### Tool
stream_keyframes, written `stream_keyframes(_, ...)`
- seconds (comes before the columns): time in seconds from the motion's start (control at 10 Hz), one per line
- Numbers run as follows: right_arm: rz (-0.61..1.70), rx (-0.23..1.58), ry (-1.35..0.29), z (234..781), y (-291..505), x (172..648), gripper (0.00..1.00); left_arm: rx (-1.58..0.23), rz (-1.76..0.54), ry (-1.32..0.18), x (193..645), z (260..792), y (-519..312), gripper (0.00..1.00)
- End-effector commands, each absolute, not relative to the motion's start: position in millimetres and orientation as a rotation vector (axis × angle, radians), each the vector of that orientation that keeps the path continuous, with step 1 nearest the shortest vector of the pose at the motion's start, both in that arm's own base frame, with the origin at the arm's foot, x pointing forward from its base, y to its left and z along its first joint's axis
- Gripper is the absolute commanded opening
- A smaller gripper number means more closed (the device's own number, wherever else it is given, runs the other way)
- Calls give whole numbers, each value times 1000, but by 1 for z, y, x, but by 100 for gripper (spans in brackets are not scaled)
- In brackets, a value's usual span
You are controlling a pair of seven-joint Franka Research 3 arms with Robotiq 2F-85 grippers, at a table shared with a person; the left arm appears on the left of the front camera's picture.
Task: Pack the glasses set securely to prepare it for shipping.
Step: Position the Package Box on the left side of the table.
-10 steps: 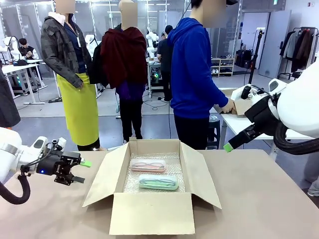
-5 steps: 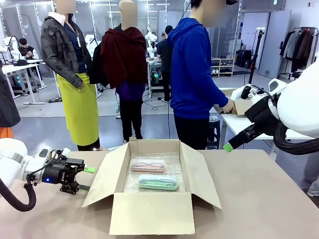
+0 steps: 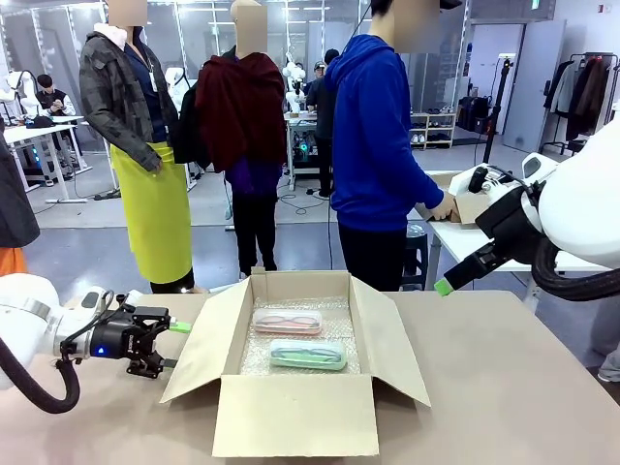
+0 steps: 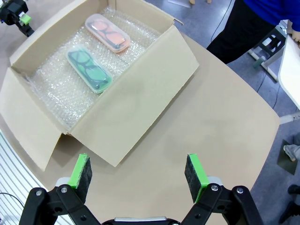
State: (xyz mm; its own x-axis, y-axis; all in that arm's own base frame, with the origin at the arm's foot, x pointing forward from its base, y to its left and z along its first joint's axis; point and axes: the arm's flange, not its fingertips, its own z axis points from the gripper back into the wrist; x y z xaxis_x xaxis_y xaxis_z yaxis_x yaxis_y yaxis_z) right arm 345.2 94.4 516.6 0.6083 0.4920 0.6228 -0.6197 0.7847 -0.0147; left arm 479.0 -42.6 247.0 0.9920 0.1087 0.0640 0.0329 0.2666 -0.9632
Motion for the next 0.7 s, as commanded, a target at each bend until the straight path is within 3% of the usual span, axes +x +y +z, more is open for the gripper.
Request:
stream_keyframes(0.0,631,211,-660,517,97,345,100,-1351,67,-105,481,246,-50,93)
stream_keyframes(0.1,631,211,-660,517,97,345,100,-1370,74,-97,480,247,-50,71)
stream_keyframes(0.2,631,211,-660,517,97,345,100,-1393,80,-119,482,252,-44,35)
stream_keyframes(0.3,631,211,-660,517,97,345,100,-1409,86,-139,484,258,-36,12)
stream_keyframes(0.4,631,211,-660,517,97,345,100,-1426,86,-144,485,261,-32,0)
stream_keyframes(0.6,631,211,-660,517,97,345,100,-1437,61,-116,481,259,-32,0)
